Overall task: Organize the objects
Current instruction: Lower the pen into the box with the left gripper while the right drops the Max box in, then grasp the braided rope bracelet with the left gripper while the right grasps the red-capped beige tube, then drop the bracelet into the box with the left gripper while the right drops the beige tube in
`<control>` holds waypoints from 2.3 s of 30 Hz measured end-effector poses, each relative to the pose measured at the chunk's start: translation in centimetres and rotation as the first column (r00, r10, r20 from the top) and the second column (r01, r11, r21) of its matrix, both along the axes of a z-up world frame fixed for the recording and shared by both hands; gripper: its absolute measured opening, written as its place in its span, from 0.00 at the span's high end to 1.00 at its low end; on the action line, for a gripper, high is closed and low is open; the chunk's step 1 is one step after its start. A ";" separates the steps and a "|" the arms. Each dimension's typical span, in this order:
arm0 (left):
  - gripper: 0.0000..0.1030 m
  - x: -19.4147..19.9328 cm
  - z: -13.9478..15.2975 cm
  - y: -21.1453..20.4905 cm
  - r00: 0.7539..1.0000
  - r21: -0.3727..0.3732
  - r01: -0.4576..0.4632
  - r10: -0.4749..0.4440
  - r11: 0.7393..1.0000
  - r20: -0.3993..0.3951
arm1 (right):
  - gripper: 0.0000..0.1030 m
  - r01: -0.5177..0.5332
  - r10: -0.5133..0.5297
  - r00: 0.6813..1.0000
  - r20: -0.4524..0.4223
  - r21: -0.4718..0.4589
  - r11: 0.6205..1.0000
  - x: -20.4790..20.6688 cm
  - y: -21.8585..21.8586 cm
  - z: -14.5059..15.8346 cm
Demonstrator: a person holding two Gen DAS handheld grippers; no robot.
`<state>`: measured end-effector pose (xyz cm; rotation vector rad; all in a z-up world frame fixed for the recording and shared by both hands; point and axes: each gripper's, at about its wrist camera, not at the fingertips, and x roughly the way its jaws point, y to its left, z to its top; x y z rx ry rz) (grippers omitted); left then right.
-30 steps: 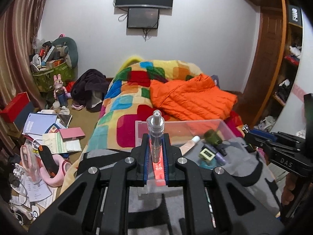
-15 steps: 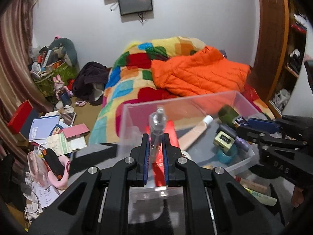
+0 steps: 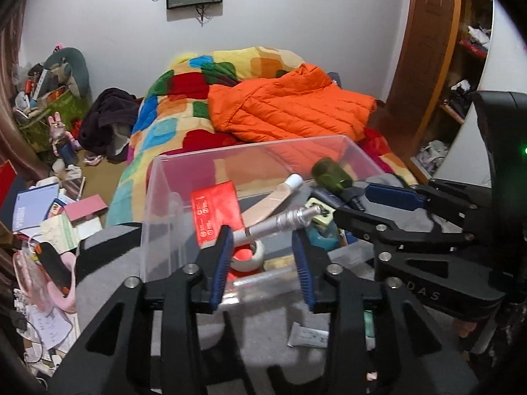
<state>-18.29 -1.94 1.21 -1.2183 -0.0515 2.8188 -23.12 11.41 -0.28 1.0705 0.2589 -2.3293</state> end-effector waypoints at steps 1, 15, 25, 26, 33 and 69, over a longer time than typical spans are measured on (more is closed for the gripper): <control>0.60 0.2 0.3 0.0 1.000 0.004 0.003 -0.003 1.000 -0.005 | 0.60 -0.001 0.001 1.000 -0.004 -0.003 1.000 0.2 0.1 0.2; 0.34 5.6 2.3 0.2 0.998 0.051 0.021 -0.019 0.998 -0.053 | 0.55 0.029 -0.032 0.997 -0.071 -0.044 0.999 4.2 5.1 2.8; 0.34 7.7 -4.0 2.8 0.991 0.080 0.056 -0.065 0.995 0.118 | 0.55 0.055 -0.054 0.998 0.027 -0.020 0.998 5.5 7.5 -1.5; 0.34 7.9 -4.4 3.0 0.989 0.085 0.058 -0.069 0.995 0.129 | 0.55 0.053 -0.053 0.998 0.044 -0.016 0.998 5.4 7.5 -2.2; 0.53 8.1 -6.9 4.8 0.975 0.094 0.082 -0.099 0.992 0.198 | 0.55 0.005 -0.006 0.994 0.113 0.013 1.000 4.5 6.1 -4.7; 0.89 11.3 -1.8 -1.8 0.996 0.105 -0.086 0.085 0.991 0.009 | 0.87 -0.035 0.040 0.998 0.052 -0.093 0.995 8.7 7.8 -0.9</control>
